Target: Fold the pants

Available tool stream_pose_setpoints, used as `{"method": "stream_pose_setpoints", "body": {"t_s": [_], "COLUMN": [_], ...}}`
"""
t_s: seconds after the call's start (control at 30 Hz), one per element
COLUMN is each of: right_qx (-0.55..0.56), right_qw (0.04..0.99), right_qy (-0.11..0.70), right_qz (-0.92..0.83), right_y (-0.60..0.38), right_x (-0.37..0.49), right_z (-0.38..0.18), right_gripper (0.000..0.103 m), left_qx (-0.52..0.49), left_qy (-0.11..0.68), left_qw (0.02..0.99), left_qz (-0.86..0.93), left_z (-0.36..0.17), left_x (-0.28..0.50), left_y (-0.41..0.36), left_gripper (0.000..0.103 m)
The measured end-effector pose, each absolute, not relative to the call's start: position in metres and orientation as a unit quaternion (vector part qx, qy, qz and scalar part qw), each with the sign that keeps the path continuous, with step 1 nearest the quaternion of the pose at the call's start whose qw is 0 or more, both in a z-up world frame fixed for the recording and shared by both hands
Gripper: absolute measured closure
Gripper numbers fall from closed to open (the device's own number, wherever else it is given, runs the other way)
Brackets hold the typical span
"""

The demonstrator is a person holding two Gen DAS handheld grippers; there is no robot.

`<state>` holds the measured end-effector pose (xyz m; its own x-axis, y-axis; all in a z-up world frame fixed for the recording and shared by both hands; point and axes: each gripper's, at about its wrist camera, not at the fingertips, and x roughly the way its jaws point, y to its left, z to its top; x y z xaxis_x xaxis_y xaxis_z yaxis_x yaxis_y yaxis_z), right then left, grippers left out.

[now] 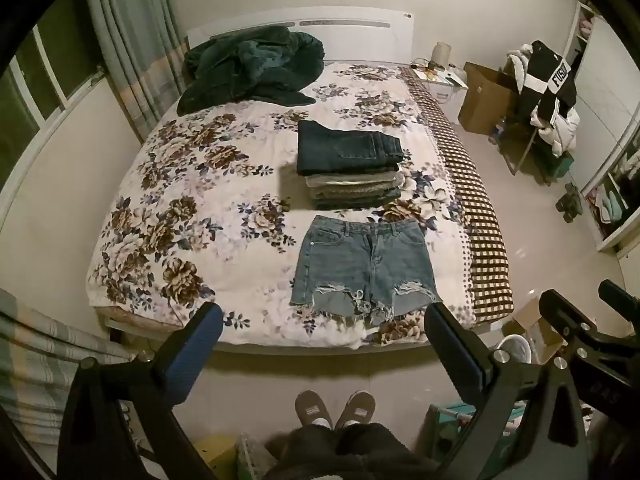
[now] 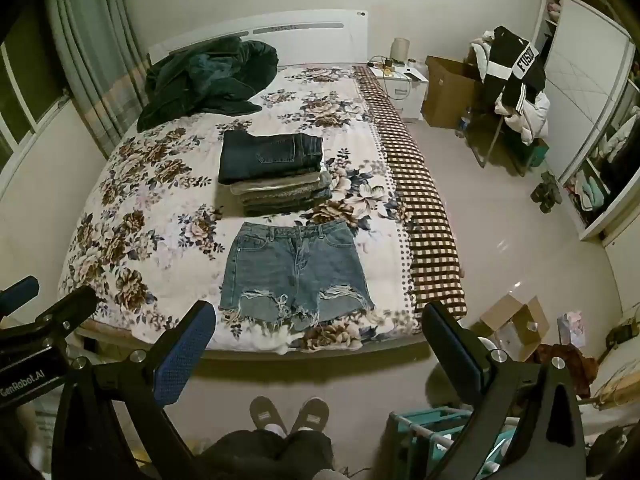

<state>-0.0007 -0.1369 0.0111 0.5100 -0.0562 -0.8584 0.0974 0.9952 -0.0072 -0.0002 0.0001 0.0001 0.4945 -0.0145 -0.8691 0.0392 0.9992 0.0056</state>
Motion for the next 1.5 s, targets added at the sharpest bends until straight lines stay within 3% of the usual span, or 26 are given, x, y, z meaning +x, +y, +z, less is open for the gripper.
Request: {"method": "stream_pose_setpoints", "body": {"t_s": [1.5], "right_qx": [0.015], "right_qw": [0.867], "right_qy": [0.496], "right_qz": [-0.035], "right_y": [-0.129], "right_x": [-0.013], "right_z": [0.025], "right_gripper": [0.0], "left_qx": [0.014], "left_qy": [0.495], "left_qw": [0.868], "left_qz": [-0.012], "left_z": [0.02], "left_x": [0.002], "left_y": [0.001], "left_gripper": [0.0]}}
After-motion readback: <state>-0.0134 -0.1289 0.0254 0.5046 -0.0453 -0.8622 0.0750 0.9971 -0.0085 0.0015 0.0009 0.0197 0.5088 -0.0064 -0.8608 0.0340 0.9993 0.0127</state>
